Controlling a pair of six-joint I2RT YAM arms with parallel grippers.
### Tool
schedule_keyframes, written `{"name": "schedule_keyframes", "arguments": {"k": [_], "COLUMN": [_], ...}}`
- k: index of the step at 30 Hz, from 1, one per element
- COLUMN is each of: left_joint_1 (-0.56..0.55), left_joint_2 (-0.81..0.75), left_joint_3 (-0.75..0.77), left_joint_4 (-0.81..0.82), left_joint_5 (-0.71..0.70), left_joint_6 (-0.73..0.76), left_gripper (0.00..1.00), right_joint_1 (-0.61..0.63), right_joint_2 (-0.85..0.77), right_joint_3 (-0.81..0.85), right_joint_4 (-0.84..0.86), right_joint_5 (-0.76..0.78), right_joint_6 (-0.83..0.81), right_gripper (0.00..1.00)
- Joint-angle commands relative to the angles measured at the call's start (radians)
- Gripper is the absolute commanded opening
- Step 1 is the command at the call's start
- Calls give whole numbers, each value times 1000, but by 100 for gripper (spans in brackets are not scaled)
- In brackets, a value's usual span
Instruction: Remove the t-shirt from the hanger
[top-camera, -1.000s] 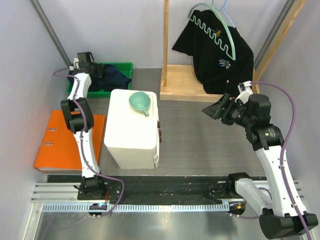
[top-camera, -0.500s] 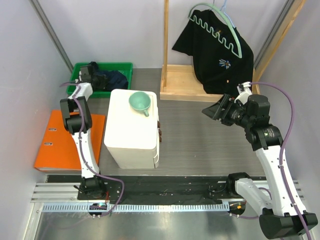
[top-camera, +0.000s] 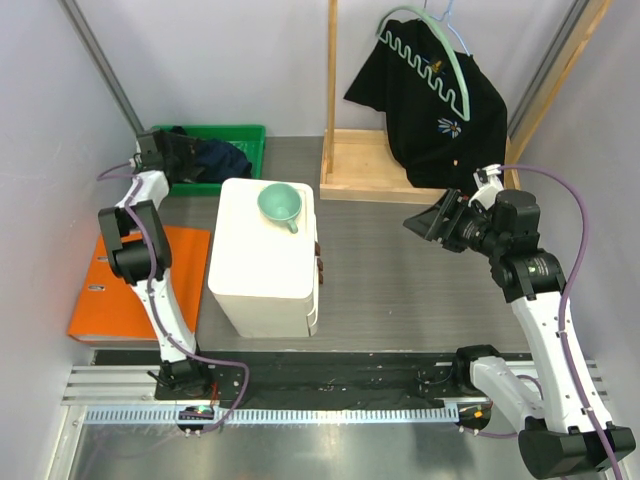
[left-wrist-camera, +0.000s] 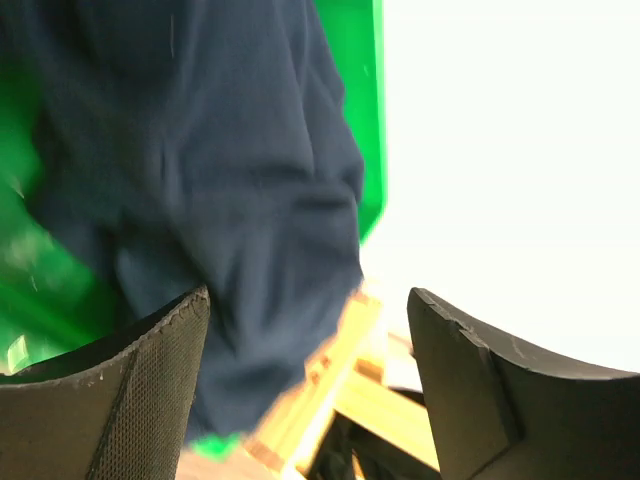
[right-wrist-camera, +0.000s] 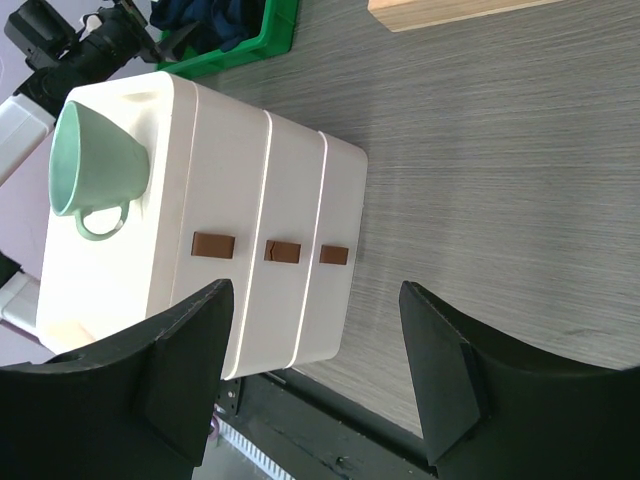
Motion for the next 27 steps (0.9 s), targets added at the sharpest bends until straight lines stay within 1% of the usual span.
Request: {"name": "schedule_keyframes", "arguments": {"k": [1,3,4,5,6,7,9,10,11,12,14,15,16,18,19,21,22,25,26,27], "left_joint_1": [1,1,1,3,3,1,1,0,-2,-3,-14,-17,-20,-25,-26,-52,-63,-156,-172,-183], "left_joint_2": [-140,-209,-232,-257,-312,-337,-427,-458,-485,-542,-597,-630,-677,-726,-774,-815,-832,-883,-924,-950], "left_joint_3": [-143,-211,-277,-311,-344,-410,-473,-548,-588,-663,-734,-800,-828,-892,-905,-914,-891,-869,-875,-885], "left_joint_4": [134,160,163,172,219,235,288,333,379,478,558,615,725,819,886,904,912,915,916,916], "left_joint_5": [65,62,54,48,45,43,34,34,31,25,11,-4,-9,-4,-6,10,58,129,135,135], "left_joint_6": [-88,-127,-165,-177,-190,-205,-231,-248,-297,-318,-384,-410,-426,-469,-475,-461,-440,-385,-371,-325], "left_gripper": [79,79,79,79,79,78,77,77,76,75,74,73,73,72,72,73,73,73,73,72], "right_joint_1": [5,5,4,5,4,5,4,5,5,7,5,7,5,7,7,7,7,7,7,5], "right_joint_2": [-16,-17,-22,-28,-29,-32,-37,-39,-40,-40,-42,-42,-42,-43,-43,-43,-42,-34,-33,-33], "right_joint_3": [36,44,52,55,58,61,61,61,61,59,61,59,59,59,59,58,58,62,64,70], "right_joint_4": [19,13,7,7,3,0,-1,-3,-3,-4,-3,-3,-3,-4,-3,-4,-4,-1,-1,-3], "right_joint_5": [-13,-13,-13,-8,-7,-7,-8,-8,-10,-11,-15,-15,-15,-13,-12,-8,-5,4,8,11], "right_joint_6": [-10,-15,-16,-19,-18,-18,-19,-19,-18,-19,-19,-21,-21,-22,-22,-24,-25,-30,-30,-30], "right_gripper": [73,73,73,73,73,73,73,73,73,73,73,73,73,73,73,73,73,73,73,73]}}
